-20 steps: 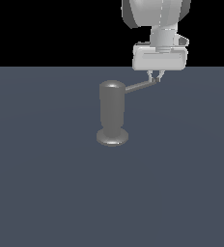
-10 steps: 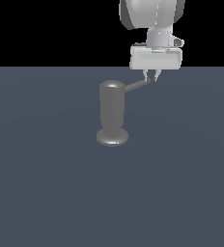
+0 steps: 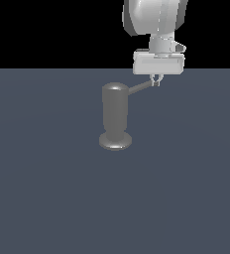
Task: Turn on the faucet by rotating a designated handle.
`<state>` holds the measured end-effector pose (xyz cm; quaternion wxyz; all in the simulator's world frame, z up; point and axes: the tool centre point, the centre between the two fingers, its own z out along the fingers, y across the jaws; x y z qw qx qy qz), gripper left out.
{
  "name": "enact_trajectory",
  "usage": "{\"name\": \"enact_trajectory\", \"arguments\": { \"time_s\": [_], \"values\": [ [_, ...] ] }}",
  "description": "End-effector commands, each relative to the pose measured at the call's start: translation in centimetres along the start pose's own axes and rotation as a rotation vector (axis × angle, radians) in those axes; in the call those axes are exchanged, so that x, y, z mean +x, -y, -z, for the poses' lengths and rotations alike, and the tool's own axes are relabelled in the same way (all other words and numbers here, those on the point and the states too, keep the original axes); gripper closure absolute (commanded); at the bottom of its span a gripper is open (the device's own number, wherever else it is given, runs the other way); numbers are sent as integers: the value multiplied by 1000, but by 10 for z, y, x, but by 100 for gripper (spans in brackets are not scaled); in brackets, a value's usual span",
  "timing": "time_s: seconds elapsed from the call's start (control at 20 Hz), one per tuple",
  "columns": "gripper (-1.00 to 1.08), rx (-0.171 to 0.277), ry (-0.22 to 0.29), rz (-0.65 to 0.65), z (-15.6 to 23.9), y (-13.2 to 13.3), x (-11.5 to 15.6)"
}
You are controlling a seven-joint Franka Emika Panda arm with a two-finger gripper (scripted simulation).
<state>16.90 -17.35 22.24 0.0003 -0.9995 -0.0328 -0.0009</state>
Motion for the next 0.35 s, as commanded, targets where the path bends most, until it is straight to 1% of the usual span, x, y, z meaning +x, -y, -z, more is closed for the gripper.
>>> {"name": "enact_trajectory", "arguments": {
  "time_s": [0.0,0.3],
  "values": [
    [108,0,0,-1,0,0,4],
    [108,0,1,-3,-1,0,12]
  ]
}}
